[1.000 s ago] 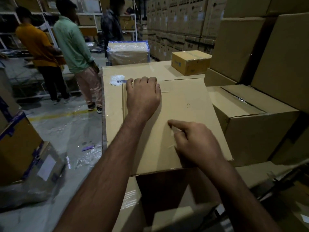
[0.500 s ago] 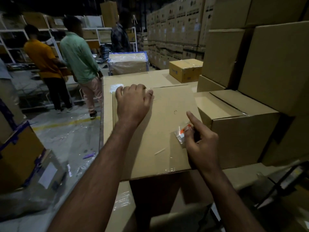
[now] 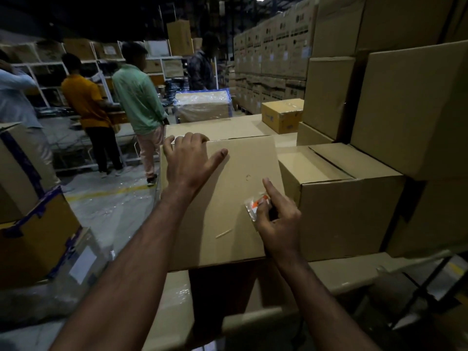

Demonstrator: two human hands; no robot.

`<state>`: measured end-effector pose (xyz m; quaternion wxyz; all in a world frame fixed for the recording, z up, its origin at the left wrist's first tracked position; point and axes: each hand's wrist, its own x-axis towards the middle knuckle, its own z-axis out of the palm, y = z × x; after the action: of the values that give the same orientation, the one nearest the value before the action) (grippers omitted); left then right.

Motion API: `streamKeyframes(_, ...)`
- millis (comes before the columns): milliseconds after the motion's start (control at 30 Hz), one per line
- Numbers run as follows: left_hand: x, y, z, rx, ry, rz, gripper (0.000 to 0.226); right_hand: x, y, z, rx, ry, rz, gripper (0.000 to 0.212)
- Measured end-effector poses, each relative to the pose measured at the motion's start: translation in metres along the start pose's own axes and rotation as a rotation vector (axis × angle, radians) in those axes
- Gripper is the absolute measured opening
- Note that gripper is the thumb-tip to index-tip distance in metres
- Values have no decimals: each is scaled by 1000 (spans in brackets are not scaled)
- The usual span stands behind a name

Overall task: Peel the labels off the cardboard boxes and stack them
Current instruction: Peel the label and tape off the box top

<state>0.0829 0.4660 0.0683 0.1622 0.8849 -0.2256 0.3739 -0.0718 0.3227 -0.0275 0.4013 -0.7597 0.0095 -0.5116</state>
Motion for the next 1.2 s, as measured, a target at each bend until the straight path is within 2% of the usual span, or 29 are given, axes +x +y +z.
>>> streamKeyframes(200,-22,2,-1,20,78,-23,73,-3,18,-3,77,-25,13,46)
streamKeyframes(433,-61,15,-5,82,139,-29,68,-23,44,-21,139,-168,111,55)
streamKeyframes(633,-100,35,-9,90,135,-54,62,-42,50,-42,251,-266,282,55)
streamKeyframes(833,-139,50,2,105,63,-70,53,-64,49,-57,273,-252,421,34)
streamKeyframes(1000,-149,51,7,59,56,-47,48,-72,41,-66,242,-187,437,14)
streamKeyframes(1200,-164,61,-2,-173,132,-20,37,-75,26,-83,225,-139,505,8)
